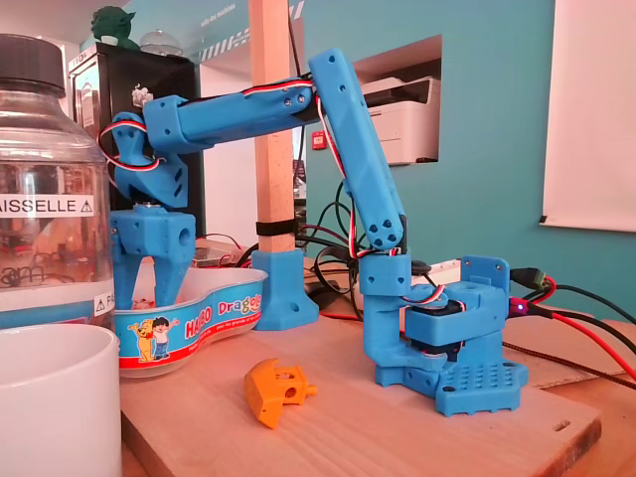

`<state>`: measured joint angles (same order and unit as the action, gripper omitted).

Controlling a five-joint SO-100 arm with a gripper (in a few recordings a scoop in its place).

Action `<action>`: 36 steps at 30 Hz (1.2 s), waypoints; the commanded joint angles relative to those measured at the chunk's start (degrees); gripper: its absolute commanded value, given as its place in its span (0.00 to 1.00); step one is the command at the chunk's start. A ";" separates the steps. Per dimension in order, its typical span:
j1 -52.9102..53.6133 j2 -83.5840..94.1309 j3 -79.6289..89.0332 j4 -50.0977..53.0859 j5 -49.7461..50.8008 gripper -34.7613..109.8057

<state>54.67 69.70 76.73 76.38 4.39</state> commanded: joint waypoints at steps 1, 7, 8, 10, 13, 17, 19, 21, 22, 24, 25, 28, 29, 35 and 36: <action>0.53 1.58 -0.18 -0.44 0.88 0.39; 0.44 1.58 0.35 -0.53 0.88 0.39; 0.44 1.49 0.35 -0.53 0.88 0.39; 0.44 1.49 0.44 -0.53 0.88 0.39; 0.44 1.41 0.53 -0.53 0.88 0.39; 0.44 1.41 0.53 -0.53 0.88 0.39; 0.44 1.41 0.53 -0.53 0.88 0.39; 0.44 1.41 0.53 -0.53 0.88 0.39; 0.44 1.41 0.53 -0.53 0.88 0.39; 0.44 1.32 0.53 -0.53 0.88 0.39; 0.44 1.32 0.53 -0.53 0.88 0.39; 0.44 0.97 0.53 -0.53 0.88 0.39; 0.44 0.44 0.44 -0.53 0.88 0.39; 0.44 -2.55 -0.62 -0.53 0.88 0.39; 0.44 -2.46 -0.62 -0.53 0.79 0.39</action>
<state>54.67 66.45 77.34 75.23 5.27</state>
